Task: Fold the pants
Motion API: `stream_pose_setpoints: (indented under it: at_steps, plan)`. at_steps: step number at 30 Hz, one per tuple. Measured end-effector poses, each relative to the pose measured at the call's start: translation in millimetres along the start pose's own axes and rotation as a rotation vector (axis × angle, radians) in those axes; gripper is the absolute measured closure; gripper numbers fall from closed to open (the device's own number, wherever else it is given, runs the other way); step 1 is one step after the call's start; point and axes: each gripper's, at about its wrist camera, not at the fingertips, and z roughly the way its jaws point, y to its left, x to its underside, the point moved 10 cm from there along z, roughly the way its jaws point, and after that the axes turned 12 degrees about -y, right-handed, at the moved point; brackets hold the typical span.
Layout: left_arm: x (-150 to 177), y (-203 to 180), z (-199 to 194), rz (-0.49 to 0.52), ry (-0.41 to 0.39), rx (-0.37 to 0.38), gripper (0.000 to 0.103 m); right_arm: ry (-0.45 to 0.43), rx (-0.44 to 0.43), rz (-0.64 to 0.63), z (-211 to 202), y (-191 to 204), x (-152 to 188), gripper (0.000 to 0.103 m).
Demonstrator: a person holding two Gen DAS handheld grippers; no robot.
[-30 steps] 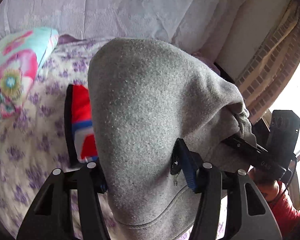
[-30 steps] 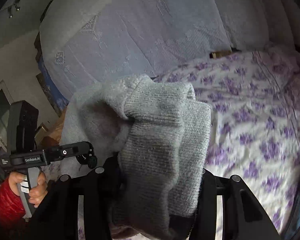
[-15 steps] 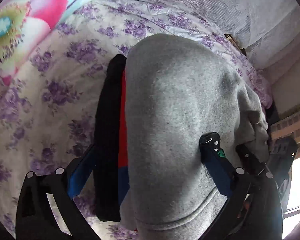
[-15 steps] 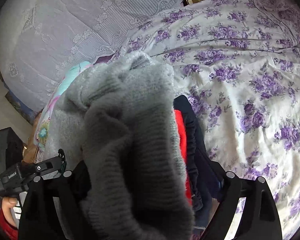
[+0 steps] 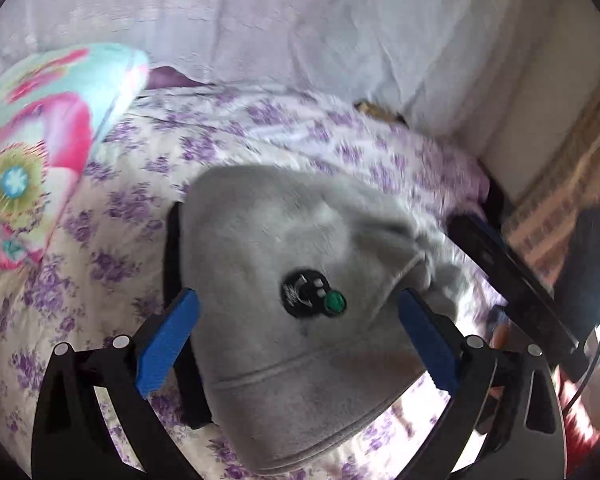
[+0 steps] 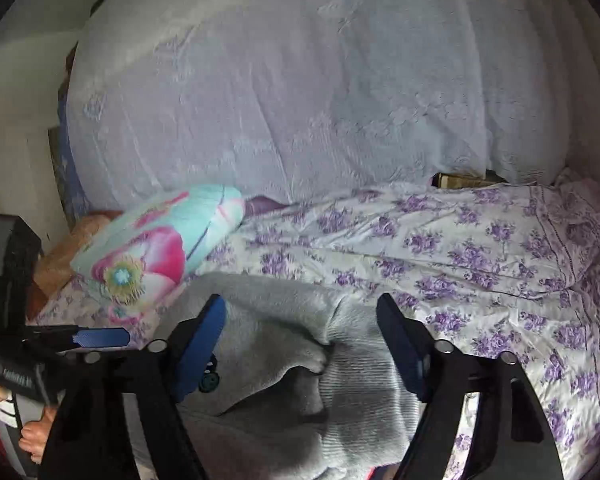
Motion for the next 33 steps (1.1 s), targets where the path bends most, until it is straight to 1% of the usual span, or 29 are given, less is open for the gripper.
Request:
stream_pose_setpoints:
  at_steps: [1, 2, 3, 4, 5, 6, 7, 8, 9, 10, 11, 12, 13, 14, 15, 16, 17, 18, 19, 21, 23, 25, 27, 30, 33]
  plan:
    - [9, 3, 17, 0.044, 0.045, -0.044, 0.006, 0.094, 0.031, -0.009, 22, -4, 20, 0.039]
    - [26, 9, 35, 0.081, 0.103, -0.092, 0.006, 0.146, 0.074, -0.02, 36, -12, 36, 0.039]
    - [35, 13, 48, 0.107, 0.12, -0.105, 0.004, 0.16, 0.111, -0.059, 48, -20, 49, 0.038]
    - [37, 13, 53, 0.128, 0.087, -0.104, 0.004, 0.157, 0.12, -0.098, 54, -21, 53, 0.037]
    - [35, 12, 52, 0.137, 0.077, -0.115, 0.004, 0.153, 0.122, -0.12, 55, -20, 51, 0.038]
    - [34, 11, 50, 0.134, 0.093, -0.128, 0.004, 0.16, 0.121, -0.121, 51, -18, 44, 0.038]
    - [30, 11, 44, 0.119, 0.102, -0.144, 0.004, 0.134, 0.107, -0.102, 40, -16, 35, 0.038]
    - [24, 10, 36, 0.104, 0.088, -0.148, 0.006, 0.072, 0.081, -0.069, 25, -13, 22, 0.038]
    - [17, 8, 26, 0.094, 0.054, -0.138, 0.006, 0.013, 0.07, -0.043, 10, -12, 14, 0.038]
    - [14, 8, 23, 0.094, 0.03, -0.14, 0.006, -0.015, 0.084, -0.036, -4, -13, 14, 0.037]
    - [14, 11, 23, 0.103, 0.028, -0.163, 0.006, -0.011, 0.114, -0.037, -8, -18, 21, 0.033]
    - [22, 17, 31, 0.118, 0.068, -0.198, 0.005, 0.038, 0.146, -0.037, -5, -24, 36, 0.031]
    - [34, 23, 45, 0.124, 0.127, -0.215, 0.004, 0.12, 0.164, -0.023, 2, -29, 60, 0.03]
    - [42, 28, 53, 0.098, 0.144, -0.193, 0.004, 0.183, 0.178, 0.001, 9, -36, 82, 0.024]
    - [49, 31, 56, 0.056, 0.16, -0.166, 0.004, 0.189, 0.17, 0.07, 10, -43, 92, 0.022]
    - [49, 34, 53, 0.013, 0.161, -0.159, 0.004, 0.2, 0.132, 0.18, 9, -48, 93, 0.021]
    - [49, 35, 49, -0.031, 0.177, -0.158, 0.004, 0.24, 0.111, 0.27, 9, -52, 95, 0.021]
    - [50, 34, 44, -0.049, 0.184, -0.167, 0.004, 0.26, 0.115, 0.312, 6, -55, 93, 0.021]
    - [48, 33, 37, -0.037, 0.172, -0.193, 0.004, 0.254, 0.128, 0.297, 1, -55, 87, 0.02]
    - [44, 30, 21, 0.047, 0.131, -0.269, 0.005, 0.232, 0.161, 0.207, -10, -51, 79, 0.018]
    - [43, 22, 4, 0.122, 0.108, -0.322, 0.005, 0.234, 0.188, 0.151, -26, -44, 80, 0.016]
    - [41, 14, -14, 0.16, 0.078, -0.343, 0.005, 0.232, 0.201, 0.146, -45, -40, 84, 0.013]
    - [43, 8, -32, 0.17, 0.058, -0.356, 0.005, 0.235, 0.208, 0.167, -68, -39, 91, 0.011]
    - [49, 3, -57, 0.158, 0.043, -0.367, 0.005, 0.288, 0.22, 0.178, -100, -36, 108, 0.01]
    - [55, -6, -80, 0.161, 0.022, -0.373, 0.005, 0.32, 0.214, 0.141, -134, -30, 129, 0.01]
